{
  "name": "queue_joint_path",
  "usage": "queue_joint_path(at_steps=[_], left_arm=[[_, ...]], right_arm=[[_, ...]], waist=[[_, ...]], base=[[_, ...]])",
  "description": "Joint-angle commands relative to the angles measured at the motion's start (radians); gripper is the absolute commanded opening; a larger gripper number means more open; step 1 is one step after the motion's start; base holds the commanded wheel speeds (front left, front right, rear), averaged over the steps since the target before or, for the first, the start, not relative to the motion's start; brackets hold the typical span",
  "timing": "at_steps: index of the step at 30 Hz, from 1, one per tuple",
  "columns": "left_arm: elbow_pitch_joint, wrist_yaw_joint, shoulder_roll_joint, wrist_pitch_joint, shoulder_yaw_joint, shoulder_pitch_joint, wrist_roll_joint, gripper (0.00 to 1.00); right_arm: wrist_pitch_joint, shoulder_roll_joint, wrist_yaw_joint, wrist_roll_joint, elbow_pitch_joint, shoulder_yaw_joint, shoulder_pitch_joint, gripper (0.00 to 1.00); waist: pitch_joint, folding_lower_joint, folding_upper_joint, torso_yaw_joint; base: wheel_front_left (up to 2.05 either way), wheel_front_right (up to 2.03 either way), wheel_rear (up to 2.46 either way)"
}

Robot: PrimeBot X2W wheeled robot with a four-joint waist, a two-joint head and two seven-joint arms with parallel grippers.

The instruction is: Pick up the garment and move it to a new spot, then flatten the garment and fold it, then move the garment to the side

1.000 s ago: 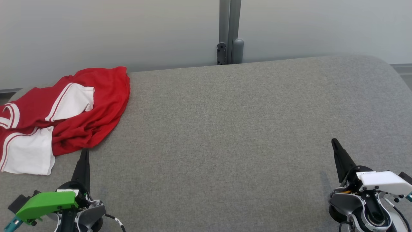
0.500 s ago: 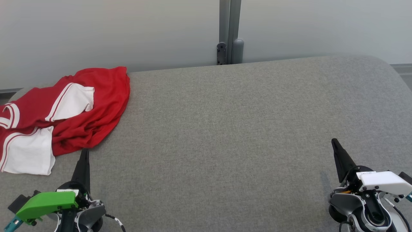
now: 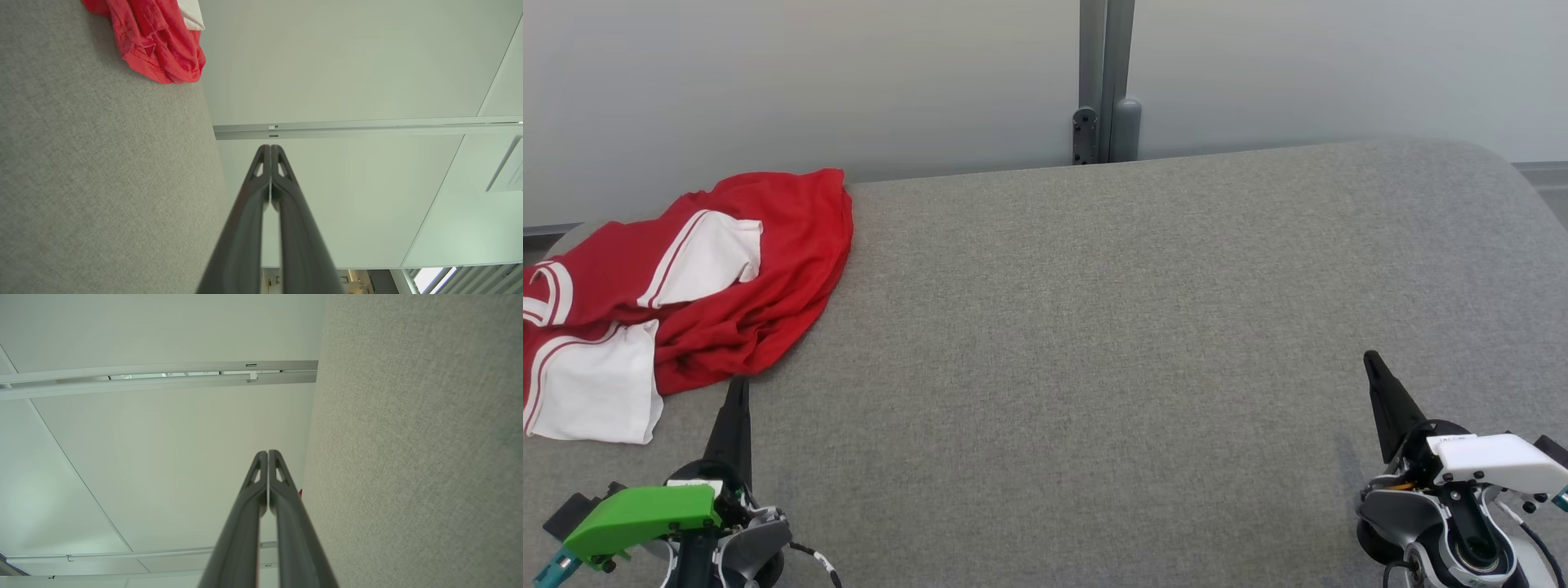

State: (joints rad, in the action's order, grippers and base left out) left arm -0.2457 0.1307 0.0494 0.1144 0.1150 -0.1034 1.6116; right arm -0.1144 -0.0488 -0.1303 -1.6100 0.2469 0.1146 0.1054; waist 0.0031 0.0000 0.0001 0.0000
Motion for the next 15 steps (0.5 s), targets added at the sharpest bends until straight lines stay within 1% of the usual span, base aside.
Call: queue_joint_path(at_steps=[1, 6, 7, 11, 15], left_arm=[[0.002, 0.003, 0.001, 0.002, 0.001, -0.012, 0.003, 0.0], [0.002, 0.003, 0.001, 0.002, 0.001, -0.012, 0.003, 0.0], [0.002, 0.003, 0.001, 0.002, 0.001, -0.012, 0.003, 1.0], [-0.031, 0.0, -0.007, -0.001, -0.003, 0.025, 0.0, 1.0], [-0.026, 0.0, -0.007, -0.021, -0.023, 0.035, -0.009, 1.0]], right_arm=[[-0.002, -0.003, -0.001, -0.006, -0.005, 0.0, 0.006, 0.0], [-0.002, -0.003, -0.001, -0.006, -0.005, 0.0, 0.006, 0.0], [-0.002, -0.003, -0.001, -0.006, -0.005, 0.0, 0.006, 1.0], [0.001, 0.01, 0.0, 0.002, 0.031, -0.002, -0.024, 1.0], [0.02, 0.01, 0.0, 0.01, 0.026, -0.017, -0.032, 1.0]], waist=[[0.0, 0.0, -0.0001, 0.0], [0.0, 0.0, -0.0001, 0.0], [0.0, 0.0, -0.0001, 0.0], [0.0, 0.0, -0.0001, 0.0], [0.0, 0.0, -0.0001, 0.0]], base=[[0.0, 0.0, 0.0], [0.0, 0.0, 0.0], [0.0, 0.0, 0.0], [0.0, 0.0, 0.0], [0.0, 0.0, 0.0]])
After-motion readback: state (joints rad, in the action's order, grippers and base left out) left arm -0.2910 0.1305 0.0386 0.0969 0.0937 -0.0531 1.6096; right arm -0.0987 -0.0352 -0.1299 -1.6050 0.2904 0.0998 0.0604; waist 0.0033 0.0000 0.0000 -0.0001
